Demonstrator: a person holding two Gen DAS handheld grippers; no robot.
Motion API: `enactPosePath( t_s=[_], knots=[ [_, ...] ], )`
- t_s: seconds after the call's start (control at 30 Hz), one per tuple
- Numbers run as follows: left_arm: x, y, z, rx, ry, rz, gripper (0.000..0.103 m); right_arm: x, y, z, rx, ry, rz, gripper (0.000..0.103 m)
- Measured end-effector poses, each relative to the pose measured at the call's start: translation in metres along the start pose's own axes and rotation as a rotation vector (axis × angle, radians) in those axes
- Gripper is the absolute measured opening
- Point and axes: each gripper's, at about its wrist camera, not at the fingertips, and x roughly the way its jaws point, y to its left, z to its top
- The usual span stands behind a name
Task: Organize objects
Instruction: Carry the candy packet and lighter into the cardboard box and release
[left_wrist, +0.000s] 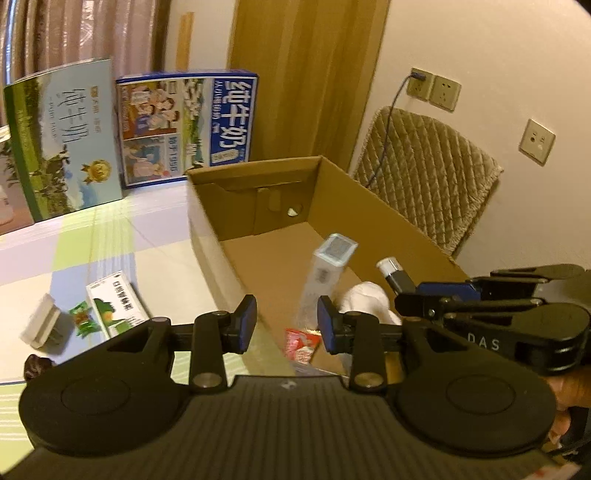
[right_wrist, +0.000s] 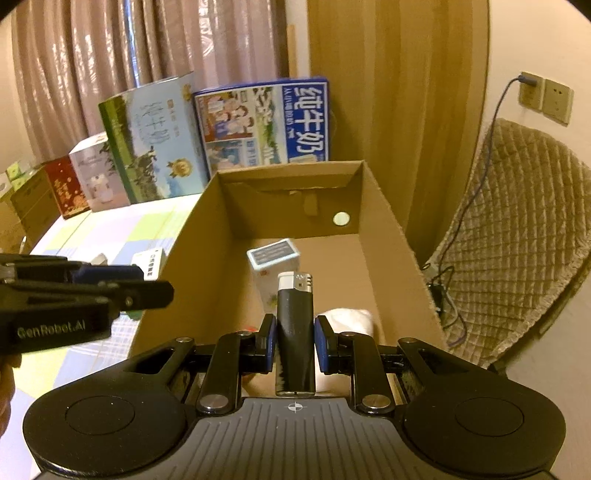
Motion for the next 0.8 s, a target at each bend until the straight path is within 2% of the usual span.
enactPosePath(
  t_s=[0.2,0.5,0.7,0.8],
  knots=[
    [-0.002,0.016,-0.002,-0.039,0.007,0.011,0.03,0.015,0.01,0.004,-0.017,0.027,0.015,0.019],
    [-0.006,0.038,-0.006,-0.07,0.008,0.032,0.032,0.077,0.016,0.025,-0.023,0.077,0.001,0.019],
    [-0.007,0.05,-0.009,-0.08,0.014,0.045,0.032,0.082,0.014,0.022,-0.023,0.085,-0.009,0.019],
    [-0.009,0.052,-0.01,-0.09,0.016,0.046,0.038,0.078,0.011,0.023,0.002,0.06,-0.01,0.022]
  ],
)
